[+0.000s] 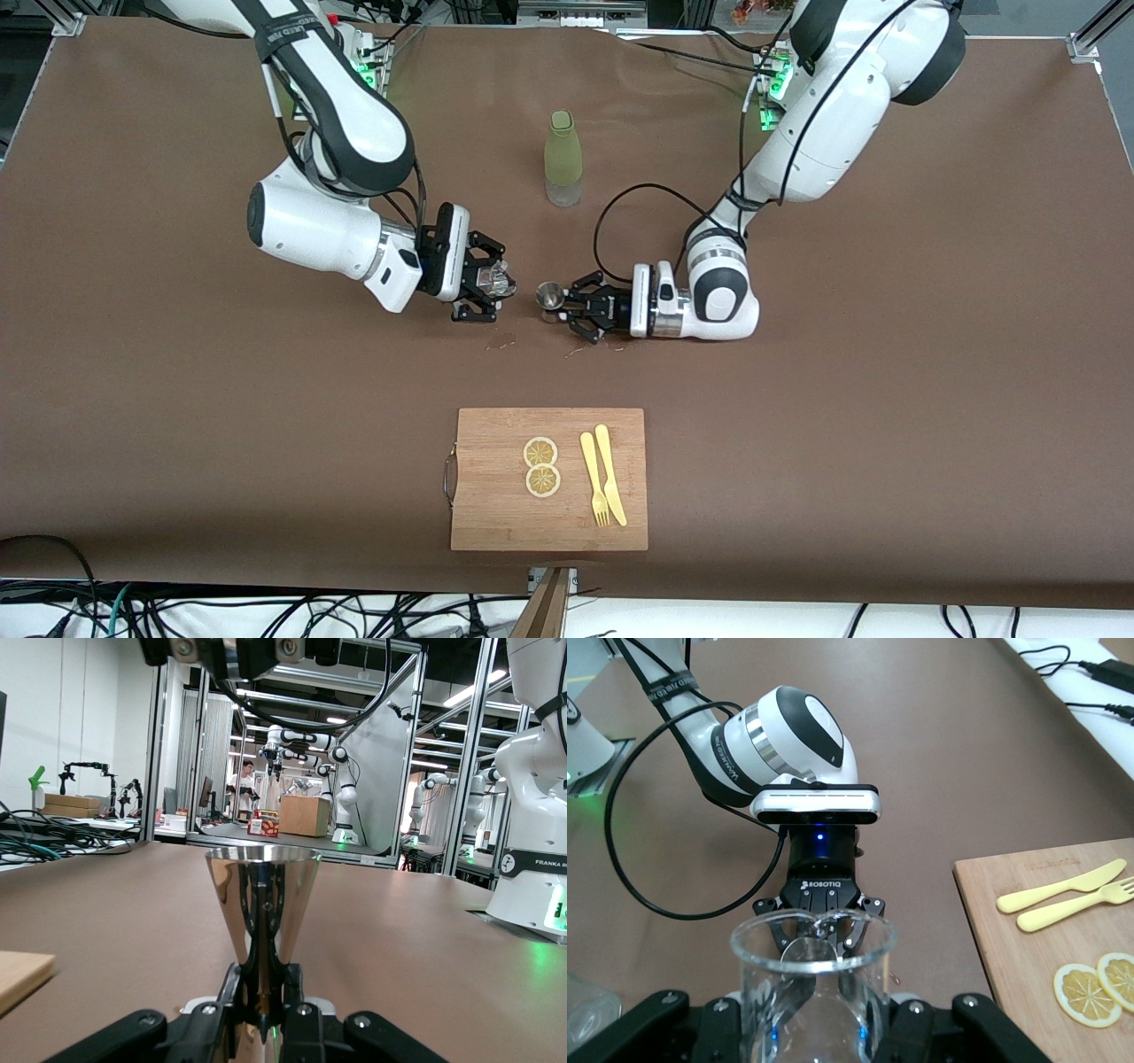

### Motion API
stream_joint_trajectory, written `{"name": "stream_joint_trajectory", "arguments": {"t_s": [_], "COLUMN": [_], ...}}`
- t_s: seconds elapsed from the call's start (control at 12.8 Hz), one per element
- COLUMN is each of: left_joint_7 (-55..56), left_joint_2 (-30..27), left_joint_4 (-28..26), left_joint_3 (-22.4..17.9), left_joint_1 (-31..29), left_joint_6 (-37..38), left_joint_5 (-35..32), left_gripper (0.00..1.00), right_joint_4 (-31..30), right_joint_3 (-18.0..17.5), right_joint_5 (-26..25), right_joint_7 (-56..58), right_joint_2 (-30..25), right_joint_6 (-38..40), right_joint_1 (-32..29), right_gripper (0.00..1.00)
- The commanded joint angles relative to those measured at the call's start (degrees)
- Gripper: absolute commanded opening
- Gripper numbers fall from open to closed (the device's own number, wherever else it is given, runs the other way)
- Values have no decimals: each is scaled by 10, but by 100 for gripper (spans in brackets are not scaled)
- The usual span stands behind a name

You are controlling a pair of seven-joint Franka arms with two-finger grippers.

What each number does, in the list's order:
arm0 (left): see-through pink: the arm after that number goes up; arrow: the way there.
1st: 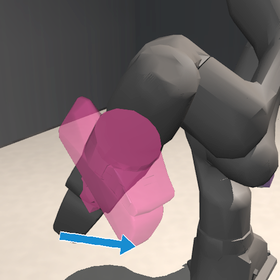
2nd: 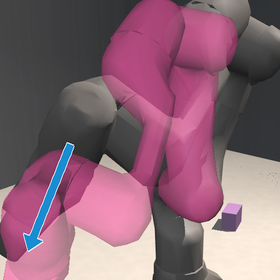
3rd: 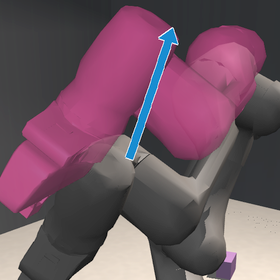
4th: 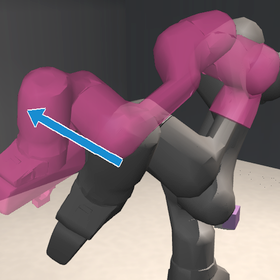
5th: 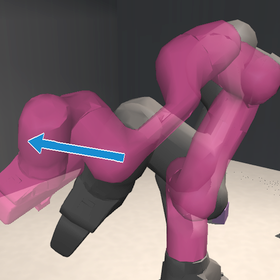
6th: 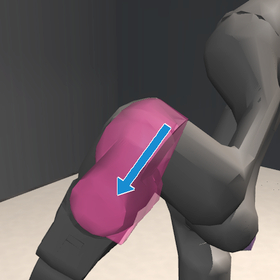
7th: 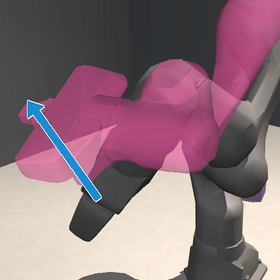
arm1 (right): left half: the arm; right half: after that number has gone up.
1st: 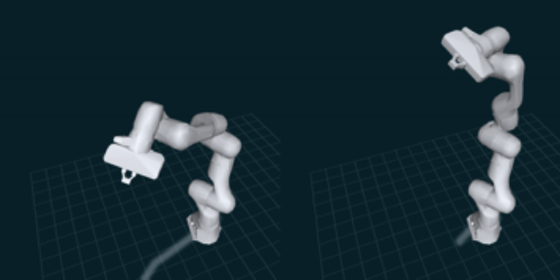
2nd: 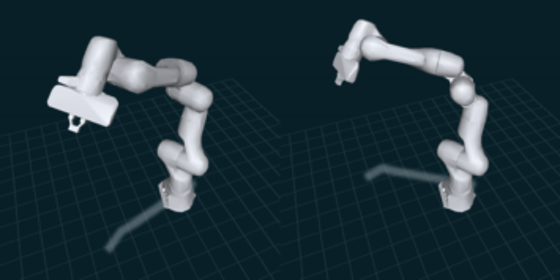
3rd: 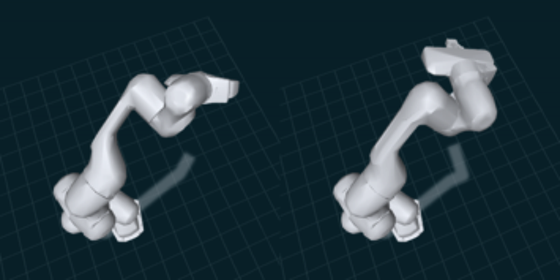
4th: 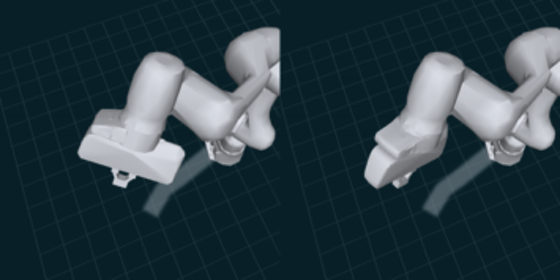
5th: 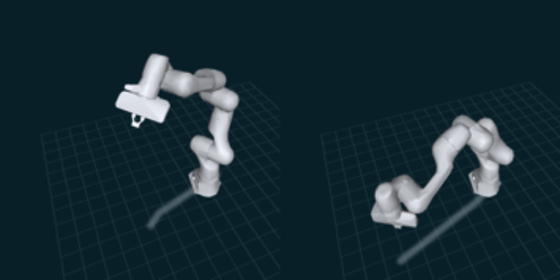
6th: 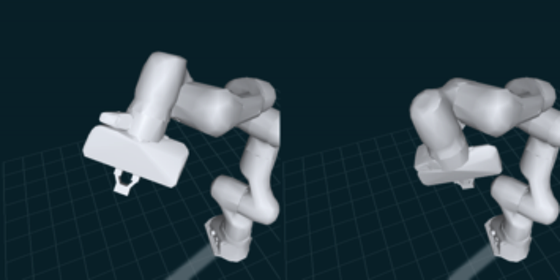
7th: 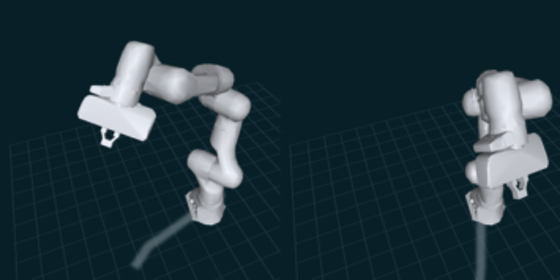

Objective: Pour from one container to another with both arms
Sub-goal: 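Lift the glass cup with the right gripper while the left gripper brings the jigger, then tilt the glass cup with the right gripper, pouring into the jigger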

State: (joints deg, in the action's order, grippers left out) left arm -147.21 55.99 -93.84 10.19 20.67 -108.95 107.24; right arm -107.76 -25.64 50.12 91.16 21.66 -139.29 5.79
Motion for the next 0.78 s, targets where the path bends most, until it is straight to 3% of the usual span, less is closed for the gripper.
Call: {"name": "stream_joint_trajectory", "arguments": {"t_s": [0.0,0.31,0.7], "left_joint_7": [-19,-19,-19], "left_joint_2": [18,19,20], "left_joint_4": [34,40,40], "left_joint_3": [1,1,1], "left_joint_1": [17,32,37], "left_joint_6": [-12,-14,-14], "left_joint_5": [21,30,31], "left_gripper": [0,0,0], "right_joint_4": [-19,-37,-104], "right_joint_3": [0,0,-12], "right_joint_5": [-31,-65,-96], "right_joint_7": [-20,-20,-20], "right_joint_2": [-15,-16,-62], "right_joint_6": [-18,-25,-28], "right_joint_1": [6,11,-1], "right_gripper": [8,9,9]}}
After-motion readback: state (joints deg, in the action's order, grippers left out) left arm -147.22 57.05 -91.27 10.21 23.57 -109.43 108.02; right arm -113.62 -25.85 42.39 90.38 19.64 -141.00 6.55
